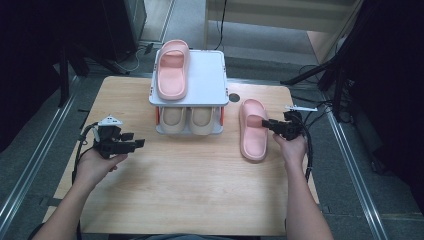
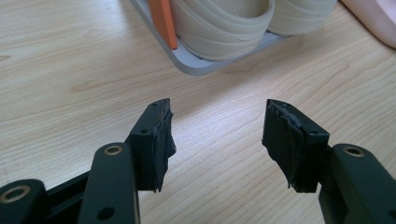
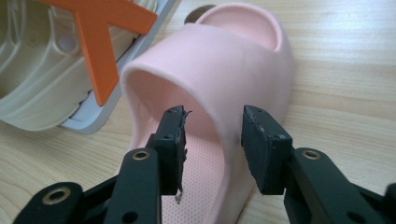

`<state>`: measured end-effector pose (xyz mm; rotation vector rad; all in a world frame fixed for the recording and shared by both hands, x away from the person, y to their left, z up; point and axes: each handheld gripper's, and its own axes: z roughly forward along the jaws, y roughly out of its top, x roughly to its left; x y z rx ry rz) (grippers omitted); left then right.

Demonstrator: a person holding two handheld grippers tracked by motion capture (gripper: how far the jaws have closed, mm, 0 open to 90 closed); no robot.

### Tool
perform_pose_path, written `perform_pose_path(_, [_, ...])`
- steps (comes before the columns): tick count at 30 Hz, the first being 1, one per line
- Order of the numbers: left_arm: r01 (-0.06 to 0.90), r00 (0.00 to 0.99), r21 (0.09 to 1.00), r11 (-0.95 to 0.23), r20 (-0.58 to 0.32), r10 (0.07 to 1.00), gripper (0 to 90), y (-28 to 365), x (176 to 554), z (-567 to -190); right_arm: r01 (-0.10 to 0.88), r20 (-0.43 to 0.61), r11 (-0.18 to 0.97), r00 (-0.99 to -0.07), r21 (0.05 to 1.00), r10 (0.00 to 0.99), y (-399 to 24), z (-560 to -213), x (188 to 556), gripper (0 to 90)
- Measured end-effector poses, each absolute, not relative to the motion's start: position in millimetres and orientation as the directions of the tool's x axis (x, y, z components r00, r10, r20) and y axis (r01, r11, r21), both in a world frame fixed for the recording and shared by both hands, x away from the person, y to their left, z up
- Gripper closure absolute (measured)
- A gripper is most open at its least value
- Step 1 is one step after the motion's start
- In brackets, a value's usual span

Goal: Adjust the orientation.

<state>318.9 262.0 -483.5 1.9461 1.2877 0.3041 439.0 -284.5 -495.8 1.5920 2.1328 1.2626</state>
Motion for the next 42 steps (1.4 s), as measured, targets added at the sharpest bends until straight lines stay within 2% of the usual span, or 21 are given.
perform_pose_path(4, [0.679, 0.462, 0.708, -0.196, -0.204, 0.863, 42.4, 260.9, 320.8, -483.6, 0.693, 0.288, 0.07, -0.387, 0.718, 0.876, -279.0, -500.9, 439.7, 57.6])
perform_pose_path(11, [0.673, 0.468, 0.713, -0.199, -0.201, 0.861, 42.4, 258.4, 322.3, -480.9, 0.698, 0.22, 0.104, -0.358, 0.709, 0.907, -273.2, -513.0, 446.0, 59.0])
perform_pose_path(16, [0.68, 0.46, 0.708, -0.189, -0.212, 0.862, 42.4, 260.9, 324.5, -479.7, 0.695, 0.247, 0.051, -0.322, 0.717, 0.914, -273.6, -517.5, 449.0, 61.3])
perform_pose_path(26, [0.674, 0.462, 0.713, -0.192, -0.205, 0.863, 42.5, 261.5, 324.5, -478.5, 0.685, 0.178, 0.088, -0.308, 0.723, 0.935, -268.5, -518.4, 449.3, 70.0])
perform_pose_path(29, [0.678, 0.465, 0.71, -0.192, -0.212, 0.859, 42.5, 261.0, 324.3, -477.7, 0.687, 0.182, 0.084, -0.306, 0.722, 0.934, -268.6, -517.7, 449.0, 71.5])
perform_pose_path(35, [0.674, 0.472, 0.711, -0.2, -0.205, 0.858, 42.4, 259.3, 324.1, -476.9, 0.687, 0.185, 0.078, -0.3, 0.722, 0.936, -270.5, -515.0, 448.5, 82.0])
perform_pose_path(42, [0.674, 0.471, 0.711, -0.2, -0.205, 0.858, 42.4, 259.6, 323.7, -476.5, 0.692, 0.197, 0.06, -0.286, 0.72, 0.938, -275.1, -510.9, 447.6, 84.4])
